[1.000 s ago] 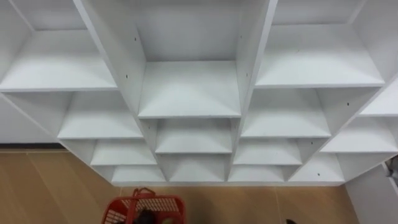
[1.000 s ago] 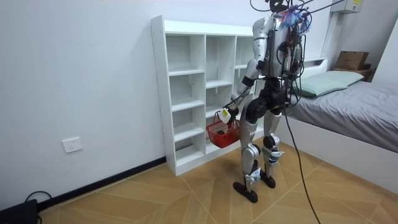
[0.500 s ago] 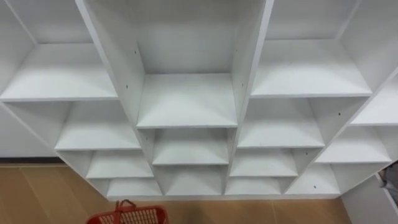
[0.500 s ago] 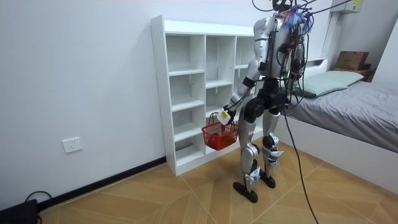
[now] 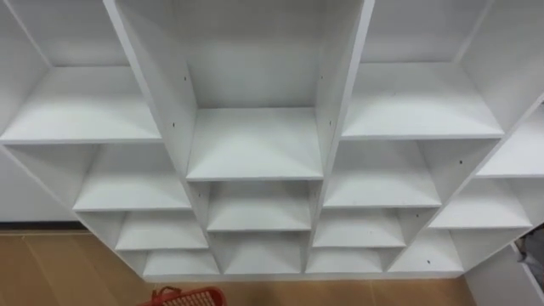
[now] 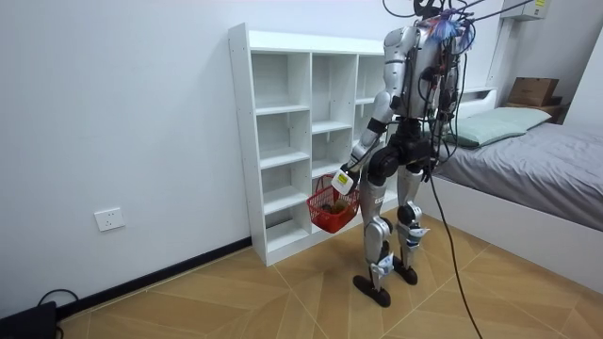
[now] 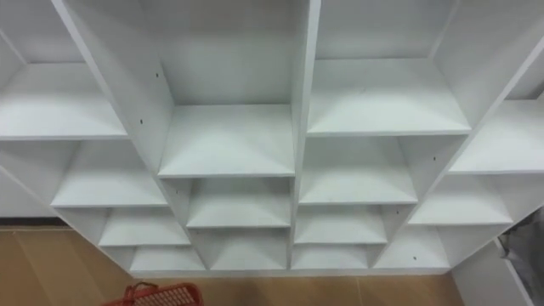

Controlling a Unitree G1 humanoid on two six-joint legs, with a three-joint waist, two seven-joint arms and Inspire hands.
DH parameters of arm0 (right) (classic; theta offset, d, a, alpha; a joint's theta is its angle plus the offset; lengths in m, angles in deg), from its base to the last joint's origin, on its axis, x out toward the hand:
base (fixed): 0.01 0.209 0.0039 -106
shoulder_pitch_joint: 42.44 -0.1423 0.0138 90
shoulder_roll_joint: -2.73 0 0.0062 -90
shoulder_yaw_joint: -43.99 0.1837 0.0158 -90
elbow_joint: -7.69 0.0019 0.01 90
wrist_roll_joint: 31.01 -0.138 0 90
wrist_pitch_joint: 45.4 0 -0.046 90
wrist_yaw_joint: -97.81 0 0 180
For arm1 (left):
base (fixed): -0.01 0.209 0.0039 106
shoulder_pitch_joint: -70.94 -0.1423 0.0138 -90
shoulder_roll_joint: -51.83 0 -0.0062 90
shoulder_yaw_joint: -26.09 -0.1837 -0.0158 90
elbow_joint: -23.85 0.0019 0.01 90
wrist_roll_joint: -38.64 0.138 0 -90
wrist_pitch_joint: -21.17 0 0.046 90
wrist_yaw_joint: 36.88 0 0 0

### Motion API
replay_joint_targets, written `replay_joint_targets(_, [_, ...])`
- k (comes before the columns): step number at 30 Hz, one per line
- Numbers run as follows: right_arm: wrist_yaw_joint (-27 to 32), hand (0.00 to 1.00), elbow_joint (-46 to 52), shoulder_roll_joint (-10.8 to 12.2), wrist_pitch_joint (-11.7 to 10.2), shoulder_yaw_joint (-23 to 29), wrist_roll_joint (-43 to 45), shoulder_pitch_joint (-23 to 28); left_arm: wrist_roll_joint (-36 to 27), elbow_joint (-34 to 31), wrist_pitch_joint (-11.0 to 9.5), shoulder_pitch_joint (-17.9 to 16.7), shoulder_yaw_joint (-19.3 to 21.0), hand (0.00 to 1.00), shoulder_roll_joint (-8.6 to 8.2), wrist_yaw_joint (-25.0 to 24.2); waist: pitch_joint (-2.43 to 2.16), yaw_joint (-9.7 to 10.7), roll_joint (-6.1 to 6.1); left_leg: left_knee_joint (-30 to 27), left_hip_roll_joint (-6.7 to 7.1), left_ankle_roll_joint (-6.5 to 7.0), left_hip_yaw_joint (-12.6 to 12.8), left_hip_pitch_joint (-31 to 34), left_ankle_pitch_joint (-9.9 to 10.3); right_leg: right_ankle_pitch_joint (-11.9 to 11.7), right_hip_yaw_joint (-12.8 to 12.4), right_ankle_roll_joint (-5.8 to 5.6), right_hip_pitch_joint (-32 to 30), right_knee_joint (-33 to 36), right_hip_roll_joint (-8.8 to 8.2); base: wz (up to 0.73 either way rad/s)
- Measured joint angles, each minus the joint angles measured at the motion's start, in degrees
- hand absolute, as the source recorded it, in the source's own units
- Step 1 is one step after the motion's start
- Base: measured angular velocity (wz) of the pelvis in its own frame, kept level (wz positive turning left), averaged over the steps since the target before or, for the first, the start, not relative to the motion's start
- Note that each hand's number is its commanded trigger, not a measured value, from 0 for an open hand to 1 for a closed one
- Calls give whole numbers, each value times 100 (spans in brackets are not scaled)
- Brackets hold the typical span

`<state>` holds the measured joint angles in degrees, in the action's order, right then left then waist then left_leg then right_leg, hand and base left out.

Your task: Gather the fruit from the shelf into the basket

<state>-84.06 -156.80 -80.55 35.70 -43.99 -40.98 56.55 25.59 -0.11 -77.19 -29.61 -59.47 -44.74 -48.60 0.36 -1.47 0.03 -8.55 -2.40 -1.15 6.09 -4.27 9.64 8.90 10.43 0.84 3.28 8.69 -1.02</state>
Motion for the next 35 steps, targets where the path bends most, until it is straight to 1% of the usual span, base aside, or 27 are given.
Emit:
replay_joint_targets(2, [-74, 0, -45, -5, 73, 65, 8, -12, 172, 42, 93, 57, 42, 100, -1, -1, -5, -2, 6, -1, 3, 1, 1, -5, 11, 4, 2, -3, 4, 1, 0, 0])
replay_joint_targets(4, [-82, 0, -61, -3, 112, 157, 24, -15, 336, 42, 131, 81, 61, 100, -3, -2, -6, -1, 11, -4, 4, 2, 0, -3, 23, 11, 38, -7, 7, -5, -3, 0])
replay_joint_targets(7, [-78, 0, -108, -4, 182, 156, 92, -106, 584, 25, 221, 172, 50, 100, -4, 10, -10, -6, 19, -4, 6, 0, 1, -12, 39, 22, 29, -12, 6, -7, 1, 0])
replay_joint_targets(8, [-77, 0, -109, -6, 257, 153, 143, -140, 623, 7, 263, 205, 18, 100, -6, 32, -9, -1, 17, -1, 6, 0, 1, -12, 40, 23, 30, -12, 5, -8, 2, 0])
replay_joint_targets(10, [-79, 0, -117, -15, 300, 157, 205, -223, 665, -32, 324, 228, -14, 100, -21, 55, -11, 12, 15, 3, 7, 0, 1, -9, 40, 23, 30, -12, 6, -7, 2, 0])
replay_joint_targets(14, [-79, 0, -119, -15, 381, 146, 328, -295, 828, -49, 354, 268, -15, 100, -70, 163, -10, 46, 11, 5, 9, 0, 1, -6, 40, 24, -12, -13, 11, -14, 5, 0])
replay_joint_targets(18, [-71, 0, -114, -13, 464, 59, 323, -348, 830, -47, 431, 325, -138, 100, -84, 225, -11, 110, 13, 5, 10, -1, 1, -1, 40, 27, -15, -15, 14, -28, 7, 0])
replay_joint_targets(24, [-55, 0, -113, -2, 477, 25, 238, -345, 829, -44, 439, 372, -289, 100, -106, 226, -8, 122, 10, 4, 11, -1, 0, -48, 40, 46, -25, -14, 61, -72, 8, 0])
replay_joint_targets(35, [-51, 0, -116, -1, 479, -77, 75, -341, 825, -45, 468, 383, -288, 100, -106, 231, -6, 126, 3, 3, 11, -1, -14, -46, 40, 48, -10, -13, 74, -86, 11, 0])
